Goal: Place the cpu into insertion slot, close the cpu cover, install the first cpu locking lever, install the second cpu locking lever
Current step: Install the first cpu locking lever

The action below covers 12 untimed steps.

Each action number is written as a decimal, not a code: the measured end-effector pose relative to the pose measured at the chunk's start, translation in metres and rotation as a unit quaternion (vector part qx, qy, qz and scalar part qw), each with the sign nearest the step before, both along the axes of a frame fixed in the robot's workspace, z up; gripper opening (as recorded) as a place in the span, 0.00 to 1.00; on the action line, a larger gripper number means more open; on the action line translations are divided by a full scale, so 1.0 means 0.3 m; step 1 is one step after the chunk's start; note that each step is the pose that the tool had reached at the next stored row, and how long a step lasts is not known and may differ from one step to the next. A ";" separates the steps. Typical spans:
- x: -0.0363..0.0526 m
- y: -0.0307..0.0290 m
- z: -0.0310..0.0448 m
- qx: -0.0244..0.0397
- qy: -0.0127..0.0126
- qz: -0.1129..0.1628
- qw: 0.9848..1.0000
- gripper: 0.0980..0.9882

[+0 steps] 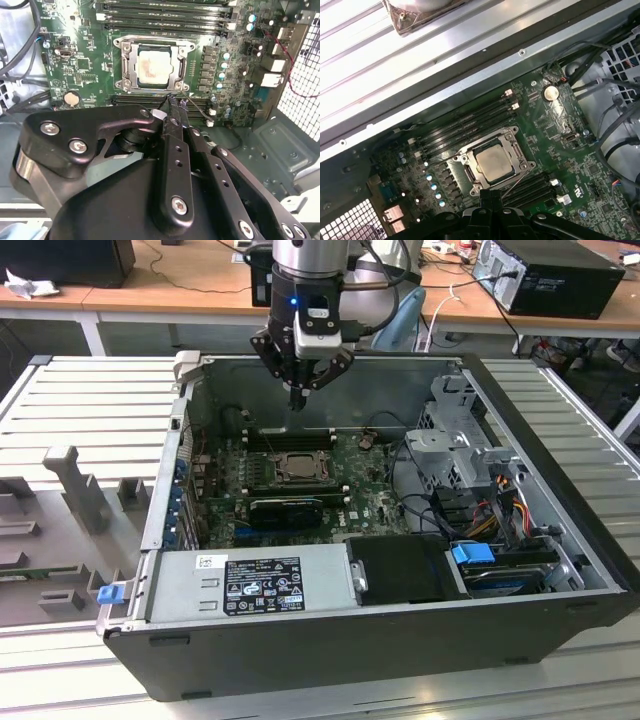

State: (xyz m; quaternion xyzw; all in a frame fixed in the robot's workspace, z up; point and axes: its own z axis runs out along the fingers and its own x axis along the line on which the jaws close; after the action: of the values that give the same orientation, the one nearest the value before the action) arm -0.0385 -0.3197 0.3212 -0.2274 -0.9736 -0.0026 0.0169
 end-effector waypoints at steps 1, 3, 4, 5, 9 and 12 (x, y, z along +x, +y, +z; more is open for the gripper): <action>0.000 0.000 0.000 0.000 0.000 0.007 1.000 0.01; 0.000 0.000 0.000 0.000 0.000 0.026 1.000 0.01; 0.000 0.000 0.000 0.000 0.000 0.035 0.999 0.01; 0.000 0.000 0.000 0.000 0.000 0.039 0.999 0.01; 0.000 0.000 0.000 0.000 0.000 0.059 0.998 0.01; 0.000 0.000 0.000 0.000 0.000 0.071 0.997 0.01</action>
State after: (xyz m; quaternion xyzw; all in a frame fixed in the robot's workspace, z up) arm -0.0385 -0.3197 0.3212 -0.1578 -0.9873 -0.0014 0.0170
